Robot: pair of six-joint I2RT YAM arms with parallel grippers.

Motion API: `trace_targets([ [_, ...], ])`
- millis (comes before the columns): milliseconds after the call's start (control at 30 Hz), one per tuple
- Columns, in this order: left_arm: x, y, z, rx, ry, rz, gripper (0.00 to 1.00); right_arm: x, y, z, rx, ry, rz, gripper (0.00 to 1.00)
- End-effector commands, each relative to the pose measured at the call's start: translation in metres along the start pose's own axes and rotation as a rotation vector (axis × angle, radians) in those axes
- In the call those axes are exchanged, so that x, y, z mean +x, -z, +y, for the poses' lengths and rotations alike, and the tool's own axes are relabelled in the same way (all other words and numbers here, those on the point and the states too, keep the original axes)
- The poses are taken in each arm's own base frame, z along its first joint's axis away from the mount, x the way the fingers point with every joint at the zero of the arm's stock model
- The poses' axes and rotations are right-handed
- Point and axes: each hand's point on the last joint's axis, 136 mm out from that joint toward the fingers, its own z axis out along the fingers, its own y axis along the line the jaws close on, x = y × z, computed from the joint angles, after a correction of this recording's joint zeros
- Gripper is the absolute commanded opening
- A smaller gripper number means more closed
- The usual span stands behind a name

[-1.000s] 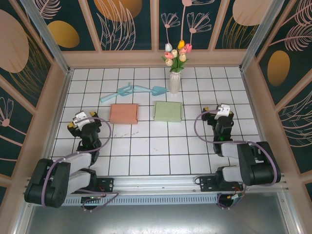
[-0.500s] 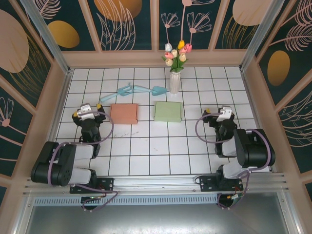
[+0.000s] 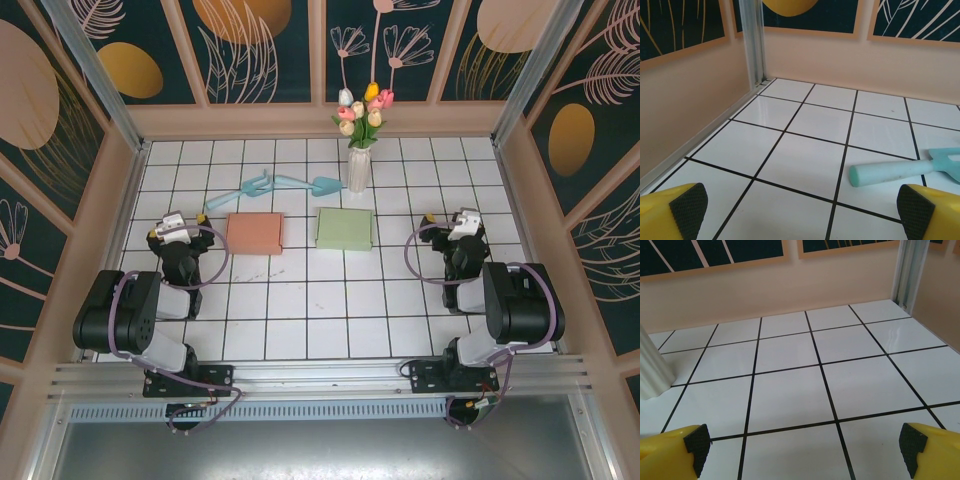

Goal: Fold the paper box

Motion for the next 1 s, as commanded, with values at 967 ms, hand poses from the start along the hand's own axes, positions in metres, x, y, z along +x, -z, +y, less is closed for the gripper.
trace_targets([
  [967,-0.0161,-0.0014,-0.0069,0.038,0.022,-0.053,0.99,-0.0076,-0.0043,0.0022,-0.02,-0.012,-0.018,0.99],
])
